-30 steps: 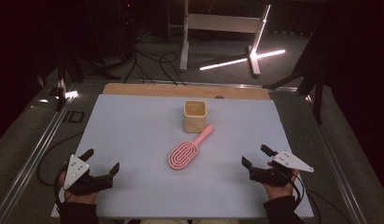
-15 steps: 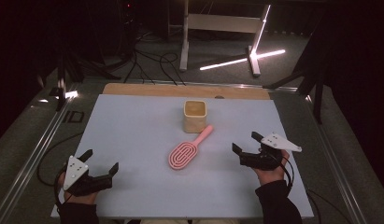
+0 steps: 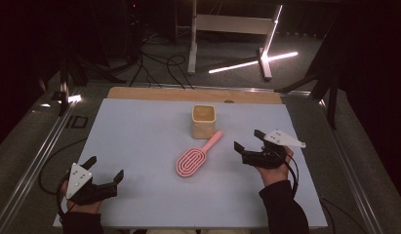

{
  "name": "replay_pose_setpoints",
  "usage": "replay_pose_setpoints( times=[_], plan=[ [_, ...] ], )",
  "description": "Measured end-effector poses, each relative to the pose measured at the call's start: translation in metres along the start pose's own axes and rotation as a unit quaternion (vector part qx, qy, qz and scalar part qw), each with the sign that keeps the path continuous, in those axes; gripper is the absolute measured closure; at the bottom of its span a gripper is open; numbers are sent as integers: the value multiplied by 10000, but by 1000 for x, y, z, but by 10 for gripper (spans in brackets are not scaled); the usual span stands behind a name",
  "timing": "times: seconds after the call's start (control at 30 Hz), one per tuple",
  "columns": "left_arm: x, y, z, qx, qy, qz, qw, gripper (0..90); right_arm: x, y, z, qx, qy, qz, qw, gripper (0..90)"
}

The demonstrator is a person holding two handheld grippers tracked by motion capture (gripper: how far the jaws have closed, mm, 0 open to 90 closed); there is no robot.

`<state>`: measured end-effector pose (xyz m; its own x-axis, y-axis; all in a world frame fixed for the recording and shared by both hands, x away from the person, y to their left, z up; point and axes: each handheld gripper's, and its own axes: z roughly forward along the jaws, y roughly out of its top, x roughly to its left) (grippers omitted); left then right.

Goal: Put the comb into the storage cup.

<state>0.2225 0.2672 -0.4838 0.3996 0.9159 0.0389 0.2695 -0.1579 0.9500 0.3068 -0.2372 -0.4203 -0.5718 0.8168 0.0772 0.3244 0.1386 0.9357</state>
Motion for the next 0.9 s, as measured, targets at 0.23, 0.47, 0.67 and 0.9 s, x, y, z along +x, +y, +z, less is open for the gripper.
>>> replay_pose_setpoints(
  times=[0.23,0.47,0.67,0.9],
  plan=[
    [0,0,0,0,-5,-5,10000,5,7,10,14,56,94,-101,9999,103],
    [1,-1,-1,-11,6,-5,10000,5,12,19,31,191,197,-145,9995,116],
    [1,-1,0,-7,1,-5,10000,5,15,26,46,179,329,-147,9992,117],
    [1,-1,0,14,4,17,10000,5,16,29,61,217,475,-3,9986,129]
  ],
)
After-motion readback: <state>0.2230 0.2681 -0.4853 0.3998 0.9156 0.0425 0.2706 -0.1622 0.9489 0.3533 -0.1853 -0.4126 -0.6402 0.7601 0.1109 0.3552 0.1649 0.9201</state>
